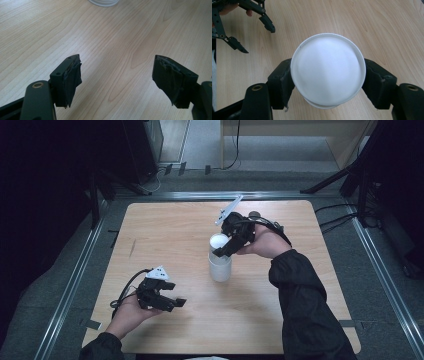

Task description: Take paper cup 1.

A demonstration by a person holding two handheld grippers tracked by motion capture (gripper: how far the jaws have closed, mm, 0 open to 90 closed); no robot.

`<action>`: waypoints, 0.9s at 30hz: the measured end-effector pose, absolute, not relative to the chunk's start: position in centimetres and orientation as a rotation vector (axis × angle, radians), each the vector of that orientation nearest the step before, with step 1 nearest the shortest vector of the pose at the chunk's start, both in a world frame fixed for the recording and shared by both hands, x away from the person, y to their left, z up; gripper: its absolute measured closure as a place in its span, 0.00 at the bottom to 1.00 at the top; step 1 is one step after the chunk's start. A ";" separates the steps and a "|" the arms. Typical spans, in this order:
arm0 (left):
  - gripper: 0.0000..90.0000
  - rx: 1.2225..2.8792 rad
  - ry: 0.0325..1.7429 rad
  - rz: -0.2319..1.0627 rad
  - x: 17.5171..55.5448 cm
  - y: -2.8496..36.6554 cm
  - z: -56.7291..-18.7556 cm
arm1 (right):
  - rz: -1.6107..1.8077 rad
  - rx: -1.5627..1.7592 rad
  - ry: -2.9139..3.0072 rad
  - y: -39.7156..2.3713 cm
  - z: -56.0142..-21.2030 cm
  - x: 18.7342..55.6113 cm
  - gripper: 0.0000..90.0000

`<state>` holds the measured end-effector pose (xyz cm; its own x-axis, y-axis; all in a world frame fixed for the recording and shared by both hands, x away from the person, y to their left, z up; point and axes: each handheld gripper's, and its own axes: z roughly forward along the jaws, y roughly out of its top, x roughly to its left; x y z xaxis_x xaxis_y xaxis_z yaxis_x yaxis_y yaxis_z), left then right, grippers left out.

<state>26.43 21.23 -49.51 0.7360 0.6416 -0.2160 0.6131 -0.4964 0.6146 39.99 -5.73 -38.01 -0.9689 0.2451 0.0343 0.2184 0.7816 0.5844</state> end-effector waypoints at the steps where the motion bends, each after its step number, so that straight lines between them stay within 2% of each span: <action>1: 0.26 2.243 0.941 0.053 26.4 21.2 -49.5 | 0.950 0.386 2.925 -5.7 -38.0 40.0 0.35; 16: 0.26 2.242 0.937 0.052 26.4 21.2 -49.5 | 0.985 0.413 2.911 -6.0 -37.3 39.9 0.37; 27: 0.26 2.238 0.924 0.043 26.5 20.9 -49.4 | 1.059 0.409 2.862 -6.8 -34.7 39.2 0.38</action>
<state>26.49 20.85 -49.43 0.7446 0.6292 -0.2228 0.6058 -0.4970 0.6212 39.18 -6.84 -34.73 -0.9628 0.2682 0.0334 0.2254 0.7284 0.6470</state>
